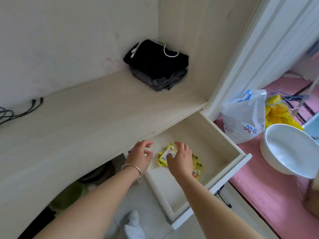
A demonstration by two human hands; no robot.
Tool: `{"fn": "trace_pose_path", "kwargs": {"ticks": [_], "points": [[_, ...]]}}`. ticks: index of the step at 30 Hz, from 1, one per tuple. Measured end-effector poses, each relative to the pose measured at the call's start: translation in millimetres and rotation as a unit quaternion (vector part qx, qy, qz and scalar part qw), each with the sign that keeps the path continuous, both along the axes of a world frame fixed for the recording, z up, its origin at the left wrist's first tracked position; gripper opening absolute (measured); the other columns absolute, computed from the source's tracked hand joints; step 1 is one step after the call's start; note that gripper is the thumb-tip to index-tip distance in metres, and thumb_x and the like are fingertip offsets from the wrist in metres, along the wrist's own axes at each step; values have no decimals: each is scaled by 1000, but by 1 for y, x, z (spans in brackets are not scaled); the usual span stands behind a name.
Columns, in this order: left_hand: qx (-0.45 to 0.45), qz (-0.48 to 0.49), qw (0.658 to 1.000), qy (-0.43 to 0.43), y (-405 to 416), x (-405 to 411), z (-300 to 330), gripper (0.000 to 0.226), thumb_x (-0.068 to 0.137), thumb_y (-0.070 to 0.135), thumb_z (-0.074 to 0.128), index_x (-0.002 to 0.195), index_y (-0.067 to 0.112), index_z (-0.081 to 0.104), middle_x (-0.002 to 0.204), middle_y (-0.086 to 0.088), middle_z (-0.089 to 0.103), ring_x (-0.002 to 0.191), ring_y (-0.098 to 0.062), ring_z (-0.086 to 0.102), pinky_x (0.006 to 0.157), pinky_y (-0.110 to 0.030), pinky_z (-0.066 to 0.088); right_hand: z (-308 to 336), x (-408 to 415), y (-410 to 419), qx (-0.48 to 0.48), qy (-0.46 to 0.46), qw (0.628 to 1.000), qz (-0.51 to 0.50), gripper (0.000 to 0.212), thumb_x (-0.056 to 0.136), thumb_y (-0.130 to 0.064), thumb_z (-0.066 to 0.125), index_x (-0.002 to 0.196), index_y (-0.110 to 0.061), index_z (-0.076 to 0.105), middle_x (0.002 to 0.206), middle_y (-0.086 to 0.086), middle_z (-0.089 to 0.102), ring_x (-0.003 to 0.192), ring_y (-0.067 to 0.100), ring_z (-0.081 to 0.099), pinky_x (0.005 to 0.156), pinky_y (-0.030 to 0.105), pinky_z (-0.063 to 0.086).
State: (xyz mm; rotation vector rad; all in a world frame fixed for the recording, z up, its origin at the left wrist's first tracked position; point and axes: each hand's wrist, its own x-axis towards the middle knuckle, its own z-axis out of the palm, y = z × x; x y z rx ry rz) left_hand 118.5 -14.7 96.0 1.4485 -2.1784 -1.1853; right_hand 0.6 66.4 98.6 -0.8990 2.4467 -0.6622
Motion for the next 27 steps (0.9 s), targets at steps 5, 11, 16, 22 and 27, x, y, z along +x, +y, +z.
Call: {"fn": "trace_pose_path", "kwargs": {"ticks": [5,11,16,22,27], "points": [[-41,101,994,23,10,92,38,28,88,10,54,114,19,60,110,4,62,87,-14,62,85,-24,48,32,77,-21,-34,12,991,130,46,86,-21,53,132,-15,46,131,4,52,124,25,43,102,32,34],[-62,251,966,21,29,233,58,26,88,12,56,112,20,60,101,5,64,85,-14,62,87,-28,50,42,196,-41,-23,7,960,279,42,86,-16,47,128,-18,50,128,1,55,121,24,43,101,31,33],[-54,357,933,-3,61,361,59,24,86,13,57,109,19,62,90,7,63,79,-14,60,85,-29,50,44,309,-43,-14,-4,921,389,34,90,-19,48,123,-19,54,125,1,55,120,21,44,96,32,40],[-21,445,895,-23,104,496,47,22,88,13,56,109,16,64,92,0,67,88,-22,65,83,-32,51,41,440,-35,22,-14,883,469,31,90,-19,48,120,-19,58,125,2,54,120,20,45,96,32,40],[18,497,867,-39,126,587,37,21,90,16,52,107,20,64,93,0,65,90,-23,66,78,-29,51,38,534,-36,55,-29,875,479,33,89,-19,48,120,-20,59,125,2,57,119,21,49,98,35,44]]}}
